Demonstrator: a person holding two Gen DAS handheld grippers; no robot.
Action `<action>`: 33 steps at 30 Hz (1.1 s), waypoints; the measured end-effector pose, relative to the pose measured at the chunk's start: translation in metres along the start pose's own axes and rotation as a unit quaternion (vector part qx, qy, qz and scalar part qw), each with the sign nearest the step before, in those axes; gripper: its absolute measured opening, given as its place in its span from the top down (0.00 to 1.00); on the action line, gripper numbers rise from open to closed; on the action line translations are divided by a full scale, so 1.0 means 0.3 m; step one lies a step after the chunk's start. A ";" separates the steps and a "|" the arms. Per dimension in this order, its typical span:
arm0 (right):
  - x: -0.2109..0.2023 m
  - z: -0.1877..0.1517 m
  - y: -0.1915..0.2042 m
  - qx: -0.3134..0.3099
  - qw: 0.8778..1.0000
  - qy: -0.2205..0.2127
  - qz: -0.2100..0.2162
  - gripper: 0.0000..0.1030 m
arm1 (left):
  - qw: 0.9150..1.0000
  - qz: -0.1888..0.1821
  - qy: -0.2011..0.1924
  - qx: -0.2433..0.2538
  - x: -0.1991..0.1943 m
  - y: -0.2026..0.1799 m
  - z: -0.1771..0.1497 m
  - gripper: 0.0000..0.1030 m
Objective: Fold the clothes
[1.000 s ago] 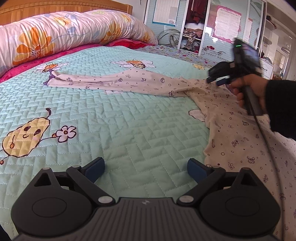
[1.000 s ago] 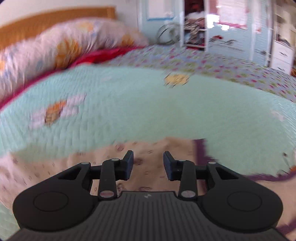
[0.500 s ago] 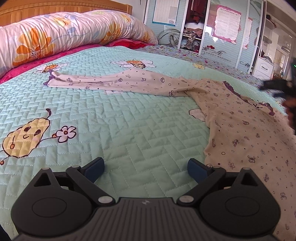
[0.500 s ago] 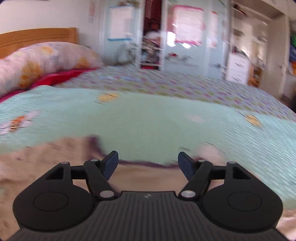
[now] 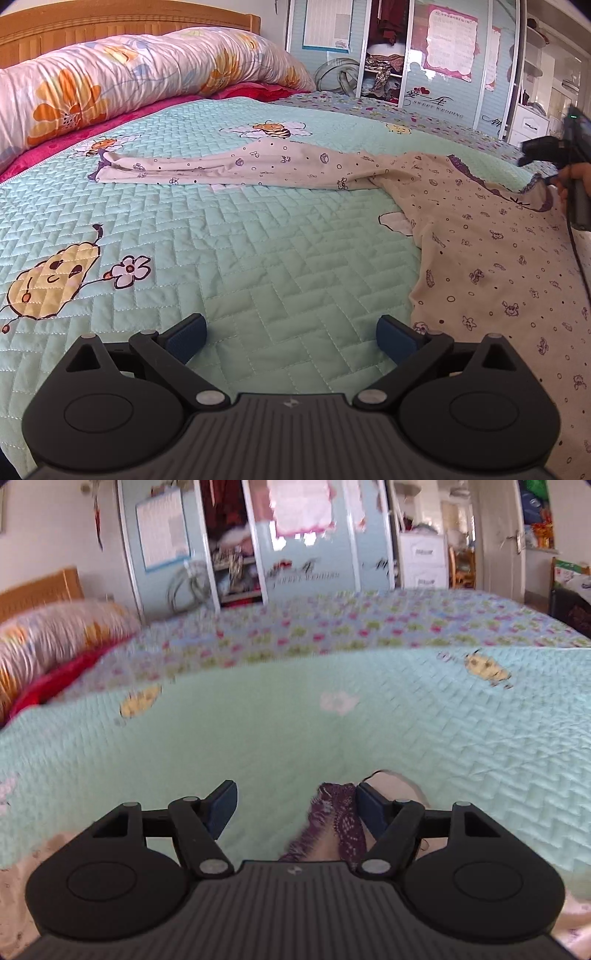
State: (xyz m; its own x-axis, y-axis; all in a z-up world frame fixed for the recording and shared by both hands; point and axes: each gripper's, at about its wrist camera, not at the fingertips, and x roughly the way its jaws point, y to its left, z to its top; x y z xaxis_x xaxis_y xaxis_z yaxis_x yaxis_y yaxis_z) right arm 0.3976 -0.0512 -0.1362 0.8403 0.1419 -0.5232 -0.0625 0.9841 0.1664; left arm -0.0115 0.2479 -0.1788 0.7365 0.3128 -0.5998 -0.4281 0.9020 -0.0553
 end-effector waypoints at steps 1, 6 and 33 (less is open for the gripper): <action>-0.049 -0.007 -0.039 0.004 1.000 -0.005 -0.006 0.29 | 1.000 -0.001 0.000 -0.001 0.000 0.001 0.000 0.02; -0.246 -0.074 -0.263 0.012 0.998 -0.019 -0.051 0.29 | 1.000 -0.001 0.000 -0.002 -0.002 -0.001 0.000 0.02; -0.067 -0.082 -0.462 -0.086 0.988 0.126 -0.023 0.73 | 1.000 0.009 -0.005 0.007 0.000 -0.016 -0.008 0.00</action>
State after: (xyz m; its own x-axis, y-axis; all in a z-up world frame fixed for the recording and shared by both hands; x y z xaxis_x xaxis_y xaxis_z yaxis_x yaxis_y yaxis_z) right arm 0.3762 -0.1877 -0.1693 0.6854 0.0978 -0.7216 -0.1365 0.9906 0.0046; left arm -0.0106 0.2429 -0.1805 0.7345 0.3321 -0.5919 -0.4341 0.9003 -0.0336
